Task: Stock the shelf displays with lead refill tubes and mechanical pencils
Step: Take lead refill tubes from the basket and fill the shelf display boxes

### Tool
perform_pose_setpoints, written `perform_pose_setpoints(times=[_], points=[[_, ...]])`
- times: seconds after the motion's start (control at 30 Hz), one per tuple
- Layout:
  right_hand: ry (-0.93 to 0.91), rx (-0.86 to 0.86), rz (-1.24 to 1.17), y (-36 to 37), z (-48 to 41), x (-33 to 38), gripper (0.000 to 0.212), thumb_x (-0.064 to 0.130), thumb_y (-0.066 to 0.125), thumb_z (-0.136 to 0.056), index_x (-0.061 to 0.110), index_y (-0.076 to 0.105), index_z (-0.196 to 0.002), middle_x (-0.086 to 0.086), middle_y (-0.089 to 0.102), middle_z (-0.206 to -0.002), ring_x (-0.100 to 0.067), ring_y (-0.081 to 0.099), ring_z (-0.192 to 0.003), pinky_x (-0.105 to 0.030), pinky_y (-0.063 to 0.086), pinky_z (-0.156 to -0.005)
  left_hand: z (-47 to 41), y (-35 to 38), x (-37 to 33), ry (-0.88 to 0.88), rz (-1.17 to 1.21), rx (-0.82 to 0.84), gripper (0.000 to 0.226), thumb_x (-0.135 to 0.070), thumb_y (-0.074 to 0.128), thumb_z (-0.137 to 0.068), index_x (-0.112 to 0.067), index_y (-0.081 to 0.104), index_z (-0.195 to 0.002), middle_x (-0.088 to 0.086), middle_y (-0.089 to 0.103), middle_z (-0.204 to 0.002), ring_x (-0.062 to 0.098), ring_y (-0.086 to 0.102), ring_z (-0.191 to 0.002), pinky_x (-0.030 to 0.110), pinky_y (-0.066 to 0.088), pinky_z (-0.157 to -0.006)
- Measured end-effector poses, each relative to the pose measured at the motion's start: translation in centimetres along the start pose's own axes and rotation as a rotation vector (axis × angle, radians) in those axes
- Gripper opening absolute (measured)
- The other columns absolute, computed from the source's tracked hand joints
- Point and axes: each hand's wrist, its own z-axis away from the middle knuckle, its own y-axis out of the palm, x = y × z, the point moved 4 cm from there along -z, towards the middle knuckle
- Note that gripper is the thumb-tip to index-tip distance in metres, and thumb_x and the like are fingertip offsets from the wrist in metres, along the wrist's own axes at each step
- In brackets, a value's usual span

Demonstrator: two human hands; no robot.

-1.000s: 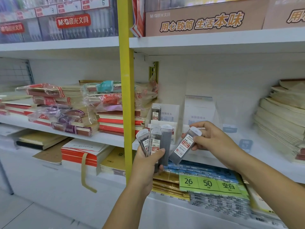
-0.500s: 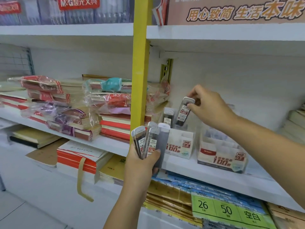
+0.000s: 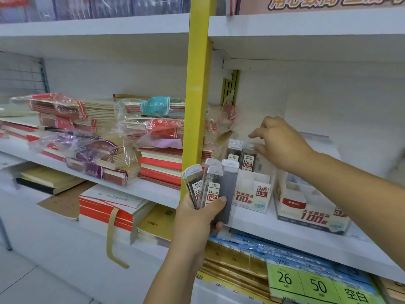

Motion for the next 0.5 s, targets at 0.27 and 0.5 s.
perform_pose_setpoints(times=[0.27, 0.5], points=[[0.162, 0.333, -1.116, -1.7, 5.6, 3.9, 0.020, 0.021, 0.062, -0.093, 0.028, 0.063, -0.111, 0.005, 0.074, -0.080, -0.011, 0.066, -0.056, -0.017, 0.048, -0.047, 1.1, 1.8, -0.7, -0.001, -0.005, 0.077, 0.021, -0.010, 0.078, -0.082, -0.023, 0.070, -0.096, 0.004, 0.078, -0.093, 0.017, 0.072, -0.076, 0.022, 0.051, -0.050], [0.145, 0.368, -1.254, -1.9, 6.9, 3.4, 0.007, 0.023, 0.062, -0.091, 0.022, 0.062, -0.098, -0.008, 0.071, -0.090, -0.018, 0.065, -0.076, -0.038, 0.054, -0.078, 1.8, 1.6, -1.3, -0.036, 0.067, 0.229, 0.022, -0.023, 0.080, -0.073, -0.027, 0.079, -0.095, 0.002, 0.078, -0.101, 0.014, 0.074, -0.083, 0.025, 0.058, -0.063]])
